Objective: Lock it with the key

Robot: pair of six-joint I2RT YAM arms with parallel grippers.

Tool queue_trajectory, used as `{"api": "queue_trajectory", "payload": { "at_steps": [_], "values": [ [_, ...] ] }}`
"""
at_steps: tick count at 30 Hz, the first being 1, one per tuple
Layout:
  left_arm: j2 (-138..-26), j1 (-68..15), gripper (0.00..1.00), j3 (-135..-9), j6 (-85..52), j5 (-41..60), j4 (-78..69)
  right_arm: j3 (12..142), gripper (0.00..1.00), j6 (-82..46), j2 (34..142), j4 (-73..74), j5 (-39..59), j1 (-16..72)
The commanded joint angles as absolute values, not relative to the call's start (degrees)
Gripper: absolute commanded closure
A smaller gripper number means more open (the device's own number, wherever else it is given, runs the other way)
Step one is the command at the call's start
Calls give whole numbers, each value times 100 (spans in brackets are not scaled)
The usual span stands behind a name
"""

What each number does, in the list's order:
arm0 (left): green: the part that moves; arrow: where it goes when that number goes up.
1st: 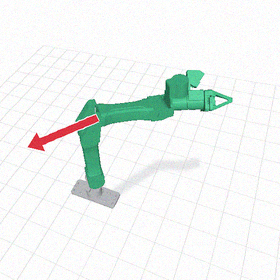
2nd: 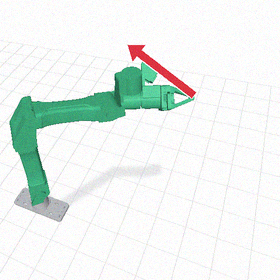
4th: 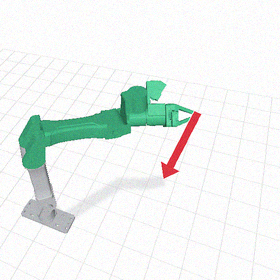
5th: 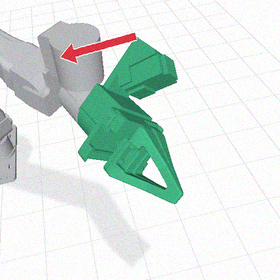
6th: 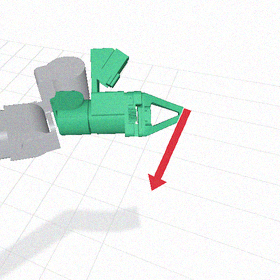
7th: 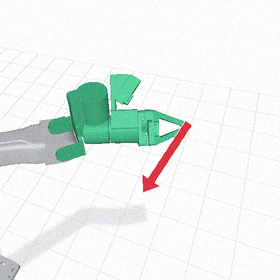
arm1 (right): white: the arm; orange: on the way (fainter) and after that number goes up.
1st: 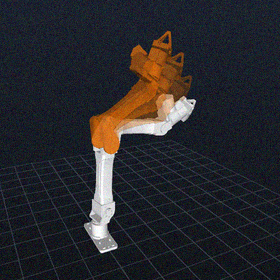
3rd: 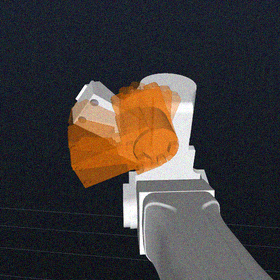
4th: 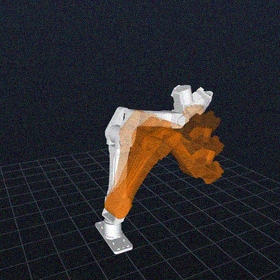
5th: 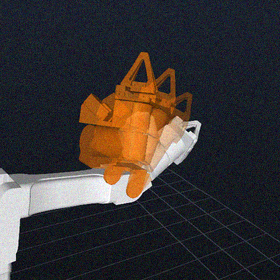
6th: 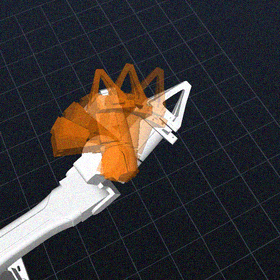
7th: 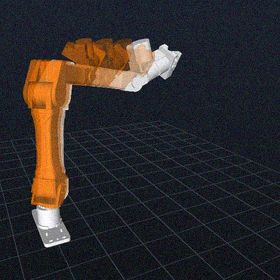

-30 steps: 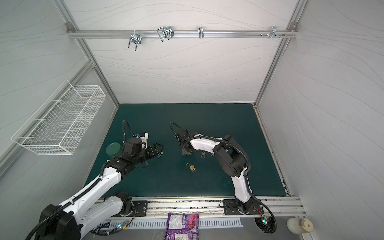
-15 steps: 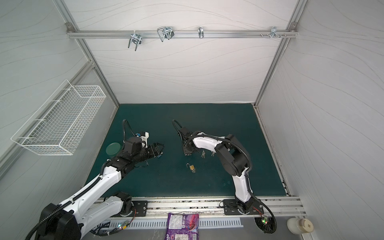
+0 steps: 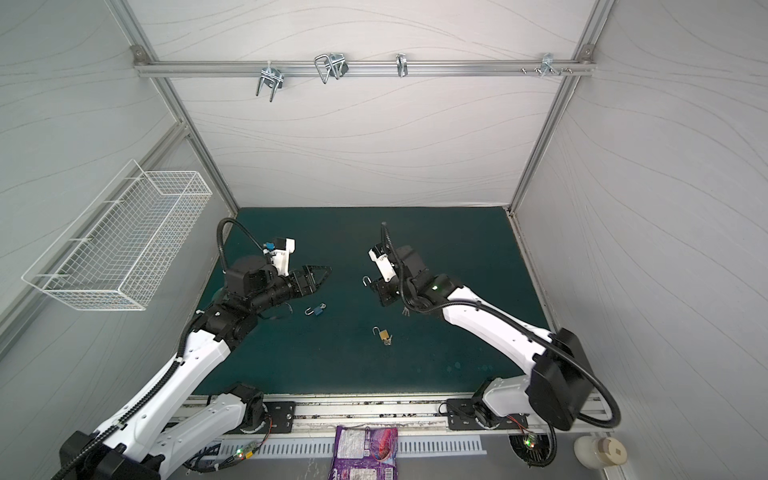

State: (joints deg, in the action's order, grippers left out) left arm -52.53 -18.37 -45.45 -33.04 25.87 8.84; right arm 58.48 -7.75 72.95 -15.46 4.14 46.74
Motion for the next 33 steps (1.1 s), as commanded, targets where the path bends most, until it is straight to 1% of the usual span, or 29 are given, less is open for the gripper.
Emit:
{"api": "queue_trajectory", "payload": {
  "at_steps": [1,3,4,6,7,14,21,23,30,33],
  "values": [
    [-5328,-1818,19,-5088,-3028,3588,596,5741,100,12,6819,-1448,842,4649],
    [-5433,-1843,20,-5219,-3045,4149,387,5910,100,210,6618,-1705,1024,4617],
    [-5486,-1895,20,-5273,-3052,4355,299,6025,100,286,6548,-1881,1269,4558],
    [-5584,-2083,22,-5383,-2947,4601,237,6204,100,407,6458,-2138,1899,4425],
    [-5636,-2196,23,-5442,-2883,4678,241,6281,100,445,6413,-2254,1979,4397],
    [-6090,-2753,28,-5700,-2716,4939,301,6425,100,613,6225,-2505,2021,4382],
    [-6378,-2976,38,-5791,-2724,4850,306,6458,100,677,6267,-2555,2097,4381],
    [-6460,-3104,42,-5826,-2691,4809,340,6473,100,690,6269,-2558,2093,4383],
    [-6732,-3237,63,-5951,-2667,4762,436,6537,100,742,6254,-2633,2101,4385],
    [-6788,-3245,77,-6061,-2570,4762,600,6547,100,748,6232,-2632,2084,4385]
  ]
}}
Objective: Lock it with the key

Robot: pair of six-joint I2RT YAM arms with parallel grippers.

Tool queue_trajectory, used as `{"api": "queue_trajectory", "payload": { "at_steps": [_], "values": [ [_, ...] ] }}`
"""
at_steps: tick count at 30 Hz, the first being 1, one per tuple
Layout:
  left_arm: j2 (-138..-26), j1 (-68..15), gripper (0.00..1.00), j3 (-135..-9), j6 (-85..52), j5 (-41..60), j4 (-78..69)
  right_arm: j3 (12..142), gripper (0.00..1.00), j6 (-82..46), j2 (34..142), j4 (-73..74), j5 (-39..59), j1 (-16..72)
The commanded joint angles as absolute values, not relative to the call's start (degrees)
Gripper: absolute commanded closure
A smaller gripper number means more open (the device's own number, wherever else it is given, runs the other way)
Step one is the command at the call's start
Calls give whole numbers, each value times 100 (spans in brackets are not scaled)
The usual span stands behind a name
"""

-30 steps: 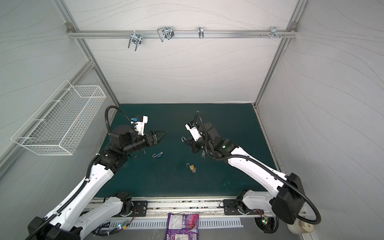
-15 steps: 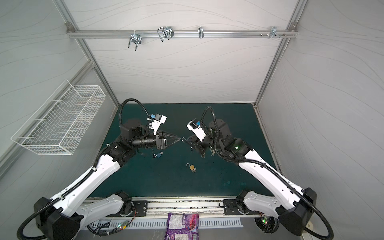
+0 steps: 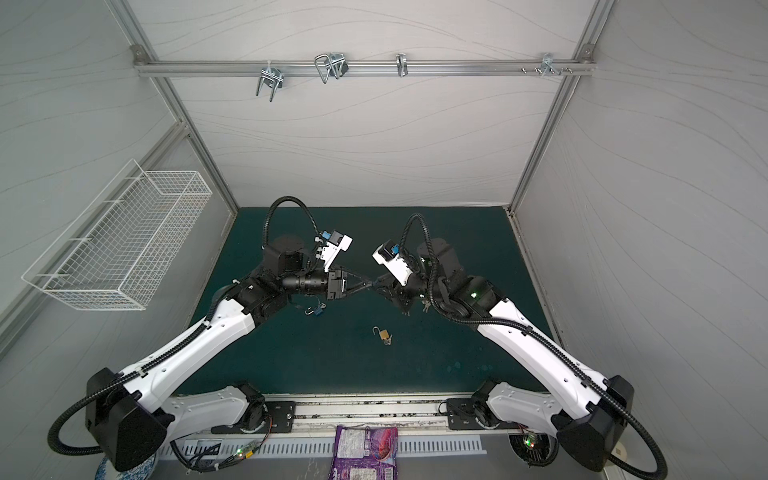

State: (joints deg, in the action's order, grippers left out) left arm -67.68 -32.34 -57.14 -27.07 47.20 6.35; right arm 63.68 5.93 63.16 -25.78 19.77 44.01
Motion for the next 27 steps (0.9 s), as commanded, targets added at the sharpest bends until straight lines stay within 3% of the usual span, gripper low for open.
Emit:
{"api": "queue_trajectory", "payload": {
  "at_steps": [1,4,9,12,13,14,19,27],
  "values": [
    [-6801,-3244,82,-6086,-2530,4757,653,6561,100,762,6223,-2631,2065,4386],
    [-6774,-3247,98,-6141,-2444,4710,814,6592,100,779,6184,-2646,2032,4386],
    [-6623,-3237,100,-6226,-2498,4548,850,6590,100,773,5995,-2471,2095,4386],
    [-6499,-3134,100,-6301,-2907,4505,475,6267,51,765,5652,-1756,1974,4381],
    [-6463,-3068,100,-6328,-3075,4532,305,6119,41,844,5511,-1442,1870,4383],
    [-6437,-2999,100,-6353,-3238,4550,157,6020,37,885,5401,-1208,1757,4380],
    [-6337,-2795,100,-6656,-3965,4798,-642,6042,36,1149,5174,-660,1650,4385],
    [-6293,-2795,100,-6978,-4533,5054,-1339,6630,41,1133,5515,-247,2445,4386]
  ]
}}
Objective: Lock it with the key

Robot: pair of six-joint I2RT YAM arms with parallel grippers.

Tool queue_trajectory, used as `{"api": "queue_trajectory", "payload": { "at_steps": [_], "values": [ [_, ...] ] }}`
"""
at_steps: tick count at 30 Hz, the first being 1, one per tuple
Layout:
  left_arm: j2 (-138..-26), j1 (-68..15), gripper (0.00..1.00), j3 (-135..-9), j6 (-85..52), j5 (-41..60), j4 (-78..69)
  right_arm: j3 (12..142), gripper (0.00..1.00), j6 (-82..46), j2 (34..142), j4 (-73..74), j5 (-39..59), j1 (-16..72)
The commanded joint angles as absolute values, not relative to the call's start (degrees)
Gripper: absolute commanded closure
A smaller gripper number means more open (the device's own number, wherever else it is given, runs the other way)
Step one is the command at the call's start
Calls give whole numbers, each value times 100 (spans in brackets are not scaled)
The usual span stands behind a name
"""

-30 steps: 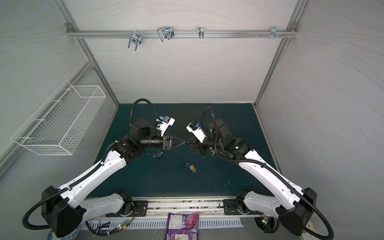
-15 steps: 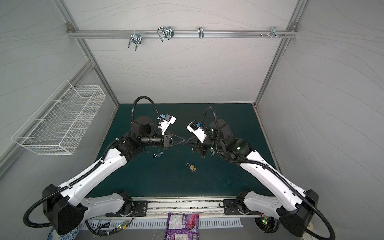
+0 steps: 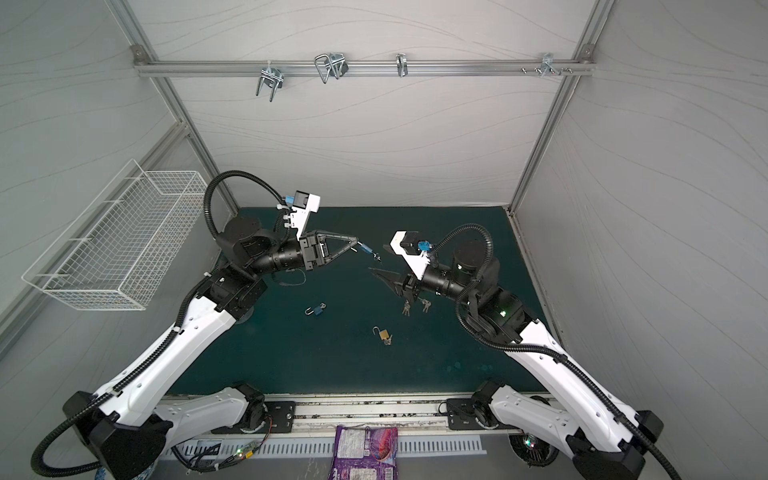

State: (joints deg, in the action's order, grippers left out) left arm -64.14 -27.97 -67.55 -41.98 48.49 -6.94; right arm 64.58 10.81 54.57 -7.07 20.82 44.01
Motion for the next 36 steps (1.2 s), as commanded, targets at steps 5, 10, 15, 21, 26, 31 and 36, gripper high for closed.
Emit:
{"api": "queue_trajectory", "payload": {
  "at_steps": [5,10,15,21,26,31,36],
  "values": [
    [-6272,-2801,100,-6917,-4794,5168,-1704,6717,44,687,5681,133,2588,4379],
    [-6294,-2816,100,-6891,-4887,5243,-1839,6741,53,490,5796,355,2704,4388],
    [-6330,-2817,100,-6911,-4922,5300,-1886,6749,64,287,5843,509,2816,4399],
    [-6293,-2826,100,-6842,-4922,5266,-1927,6793,65,143,5896,588,2895,4462],
    [-6259,-2829,100,-6812,-4913,5266,-1921,6844,74,3,5933,580,2979,4502],
    [-6237,-2829,100,-6809,-4815,5265,-1834,6843,85,-337,5892,633,3015,4515],
    [-6113,-2828,100,-6914,-4222,5285,-1401,7063,100,-991,5947,237,3288,4510]
  ]
}}
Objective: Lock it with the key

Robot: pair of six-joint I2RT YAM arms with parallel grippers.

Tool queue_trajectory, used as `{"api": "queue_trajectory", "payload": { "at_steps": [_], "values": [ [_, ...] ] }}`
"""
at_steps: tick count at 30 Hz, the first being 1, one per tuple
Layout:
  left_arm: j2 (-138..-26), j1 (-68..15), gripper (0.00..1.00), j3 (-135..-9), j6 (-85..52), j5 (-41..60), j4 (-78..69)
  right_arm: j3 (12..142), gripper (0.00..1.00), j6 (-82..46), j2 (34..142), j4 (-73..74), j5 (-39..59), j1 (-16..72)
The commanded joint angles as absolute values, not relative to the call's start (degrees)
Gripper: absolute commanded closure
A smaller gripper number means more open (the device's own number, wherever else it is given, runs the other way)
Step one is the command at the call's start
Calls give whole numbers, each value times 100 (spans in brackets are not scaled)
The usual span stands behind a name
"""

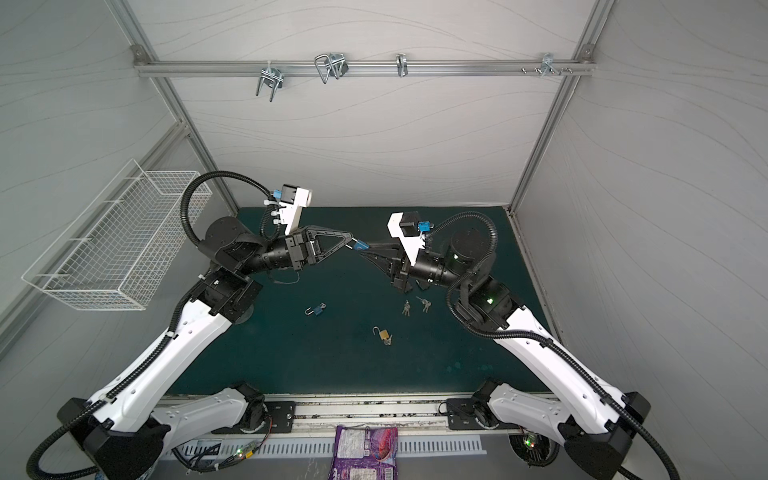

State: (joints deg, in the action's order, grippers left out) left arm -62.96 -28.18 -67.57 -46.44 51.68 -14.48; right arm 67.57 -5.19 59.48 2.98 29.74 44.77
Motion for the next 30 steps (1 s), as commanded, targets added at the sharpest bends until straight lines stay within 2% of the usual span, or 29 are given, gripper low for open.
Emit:
{"api": "queue_trajectory", "payload": {
  "at_steps": [1,5,9,30],
  "values": [
    [-6076,-2829,100,-6930,-4089,5283,-1328,7138,100,-1154,6002,147,3435,4502],
    [-5959,-2832,100,-7068,-3479,5365,-930,7279,100,-2059,6191,285,4273,4420],
    [-5932,-2839,100,-7132,-3253,5464,-810,7257,100,-2725,6314,753,4684,4418],
    [-5877,-3248,100,-6943,-2780,5314,-290,7588,100,-3494,6732,1448,4887,4407]
  ]
}}
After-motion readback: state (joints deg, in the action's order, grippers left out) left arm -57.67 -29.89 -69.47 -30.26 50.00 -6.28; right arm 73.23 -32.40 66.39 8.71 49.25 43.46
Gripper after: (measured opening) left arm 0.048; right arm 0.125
